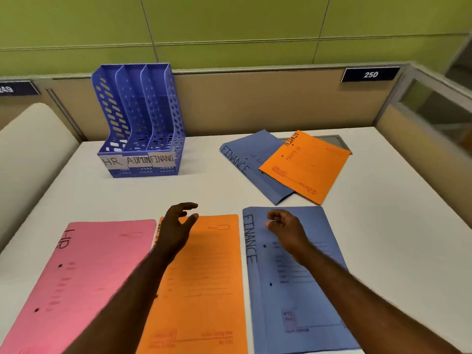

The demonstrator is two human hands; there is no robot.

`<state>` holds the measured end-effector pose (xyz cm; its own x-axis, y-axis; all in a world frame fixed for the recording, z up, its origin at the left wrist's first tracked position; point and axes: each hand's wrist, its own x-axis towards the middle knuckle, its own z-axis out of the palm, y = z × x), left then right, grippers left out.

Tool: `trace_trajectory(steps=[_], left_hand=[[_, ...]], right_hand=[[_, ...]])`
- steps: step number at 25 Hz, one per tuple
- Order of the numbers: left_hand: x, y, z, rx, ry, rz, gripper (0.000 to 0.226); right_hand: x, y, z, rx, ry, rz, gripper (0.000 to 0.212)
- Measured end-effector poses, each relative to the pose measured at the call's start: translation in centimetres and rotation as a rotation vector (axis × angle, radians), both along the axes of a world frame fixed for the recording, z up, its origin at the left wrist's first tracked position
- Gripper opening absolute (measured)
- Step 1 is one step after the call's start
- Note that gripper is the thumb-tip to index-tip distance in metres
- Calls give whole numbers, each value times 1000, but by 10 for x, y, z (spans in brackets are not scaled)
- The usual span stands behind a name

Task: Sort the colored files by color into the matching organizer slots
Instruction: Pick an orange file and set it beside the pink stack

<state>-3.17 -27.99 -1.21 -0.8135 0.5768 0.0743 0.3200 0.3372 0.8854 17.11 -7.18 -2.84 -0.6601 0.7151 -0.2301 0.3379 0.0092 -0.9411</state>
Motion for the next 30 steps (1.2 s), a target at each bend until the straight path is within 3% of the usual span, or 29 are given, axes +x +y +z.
trace_trajectory(steps=[6,12,22,25,30], left_hand=[[33,117,-2,-31,-1,-111,23],[53,214,-6,-54,15,-175,26],[34,313,-17,-329,68,-242,50],[21,332,-21,-426,58,-235,60],[1,356,-30,-567,17,-254,74]], right_hand=[[53,107,-9,118,-16,-207,31],[65,189,-24,172,-101,-261,53],[42,264,-53,237,-265,-159,86],[36,269,-61,281,-394,-57,99],[32,272,-75,394,-522,9,100]])
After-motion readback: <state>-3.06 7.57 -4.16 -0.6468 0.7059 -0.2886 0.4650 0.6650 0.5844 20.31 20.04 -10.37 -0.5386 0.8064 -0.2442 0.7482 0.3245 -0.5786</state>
